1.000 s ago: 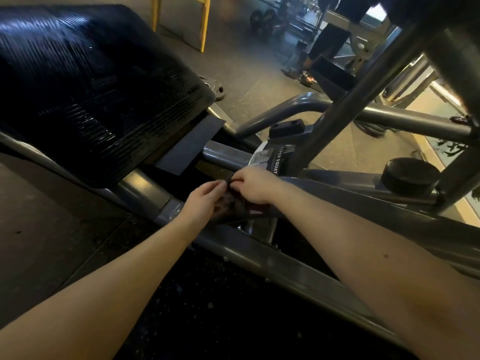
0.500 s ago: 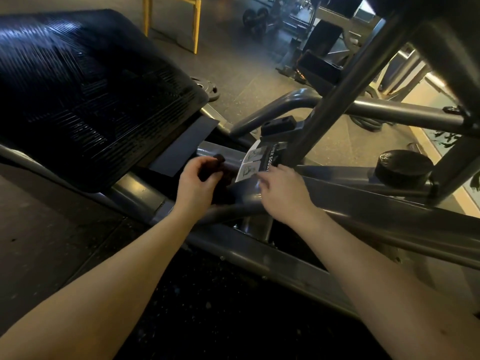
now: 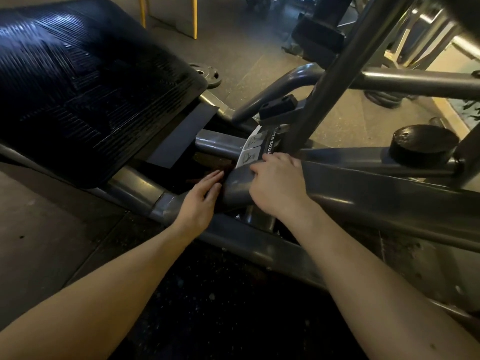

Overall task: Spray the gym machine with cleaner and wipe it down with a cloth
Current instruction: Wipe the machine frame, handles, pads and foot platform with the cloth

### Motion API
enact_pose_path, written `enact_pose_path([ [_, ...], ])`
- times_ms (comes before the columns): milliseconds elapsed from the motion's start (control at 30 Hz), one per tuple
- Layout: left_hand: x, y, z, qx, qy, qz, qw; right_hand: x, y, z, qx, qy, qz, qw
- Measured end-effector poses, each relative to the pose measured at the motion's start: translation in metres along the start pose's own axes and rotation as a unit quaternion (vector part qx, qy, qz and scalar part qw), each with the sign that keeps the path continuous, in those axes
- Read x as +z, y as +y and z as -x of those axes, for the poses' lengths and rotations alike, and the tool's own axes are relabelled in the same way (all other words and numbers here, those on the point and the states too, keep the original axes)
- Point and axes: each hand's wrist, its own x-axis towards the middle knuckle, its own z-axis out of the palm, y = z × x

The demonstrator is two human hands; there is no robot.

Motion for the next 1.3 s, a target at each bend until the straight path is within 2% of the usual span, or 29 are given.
enact_pose_path([
  [133,-0.025,-0.048,-0.006,-0.16,0.044,-0.019,0.986,0.0,-0.009,-0.013,-0.018,-0.06,0.039,0.997],
  [200,-0.031,-0.052,-0.001,-0.205,0.053,-0.01,0.977,0.002,-0.011,-0.022,-0.03,-0.087,0.053,0.994],
  [267,-0.026,-0.039,-0.001,-0.205,0.051,0.025,0.977,0.004,-0.014,-0.026,-0.034,-0.097,0.058,0.993],
  [433,-0.006,0.027,-0.013,-0.079,-0.04,0.098,0.991,0.005,-0.022,-0.026,-0.016,-0.089,0.059,0.994],
  [500,-0.003,0.03,-0.02,-0.078,-0.055,0.107,0.99,0.005,-0.022,-0.025,-0.014,-0.09,0.055,0.994],
  [600,-0.008,0.004,-0.035,-0.124,-0.04,0.108,0.986,0.007,-0.025,-0.024,-0.011,-0.093,0.066,0.993],
  [800,-0.027,-0.057,-0.037,-0.291,0.07,0.104,0.948,0.011,-0.024,-0.026,-0.023,-0.084,0.064,0.994],
  [933,-0.039,-0.068,-0.023,-0.343,0.095,0.078,0.931,0.014,-0.021,-0.024,-0.033,-0.064,0.061,0.996],
  [1033,-0.038,-0.055,-0.016,-0.325,0.1,0.056,0.939,0.012,-0.022,-0.025,-0.036,-0.074,0.061,0.995],
  [1167,-0.027,0.008,-0.006,-0.202,0.044,-0.062,0.976,-0.002,-0.018,-0.023,-0.046,-0.117,0.058,0.99],
  [1233,-0.022,0.045,0.0,-0.136,0.012,-0.088,0.987,-0.012,-0.013,-0.026,-0.056,-0.157,0.008,0.986],
  [1300,-0.018,0.087,0.0,-0.114,0.009,-0.054,0.992,-0.03,0.008,-0.031,-0.044,-0.149,-0.096,0.983],
])
